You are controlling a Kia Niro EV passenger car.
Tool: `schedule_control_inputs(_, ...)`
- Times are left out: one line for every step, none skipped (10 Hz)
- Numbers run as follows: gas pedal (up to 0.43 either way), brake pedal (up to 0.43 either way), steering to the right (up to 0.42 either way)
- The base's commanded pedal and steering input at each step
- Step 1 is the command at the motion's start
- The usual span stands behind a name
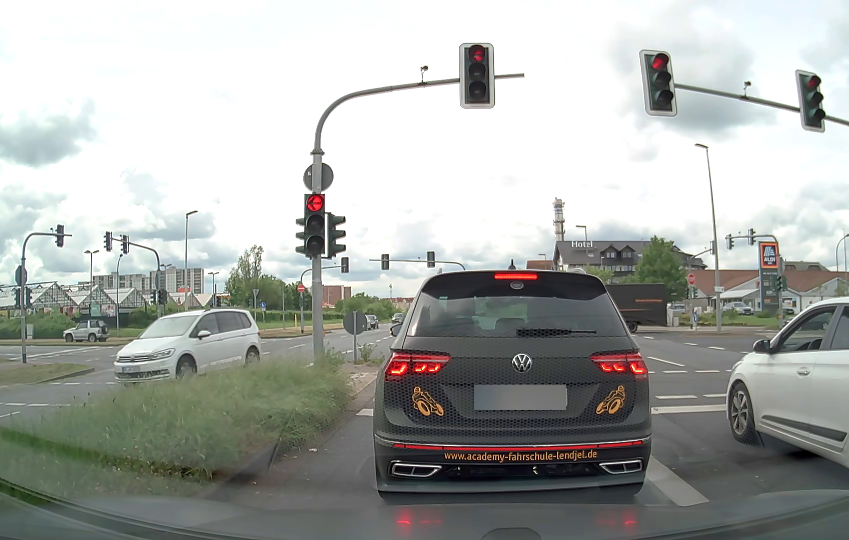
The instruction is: Follow the waypoints while adhering to traffic rules and regulations
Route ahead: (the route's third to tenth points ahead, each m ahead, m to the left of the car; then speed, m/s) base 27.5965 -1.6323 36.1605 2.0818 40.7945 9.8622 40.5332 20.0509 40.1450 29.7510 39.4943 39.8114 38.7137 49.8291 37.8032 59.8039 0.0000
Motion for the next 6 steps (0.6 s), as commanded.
schedule_control_inputs(0.0, 0.256, 0.006)
schedule_control_inputs(0.0, 0.256, 0.006)
schedule_control_inputs(0.0, 0.256, 0.006)
schedule_control_inputs(0.0, 0.256, 0.006)
schedule_control_inputs(0.0, 0.256, 0.006)
schedule_control_inputs(0.0, 0.256, 0.006)
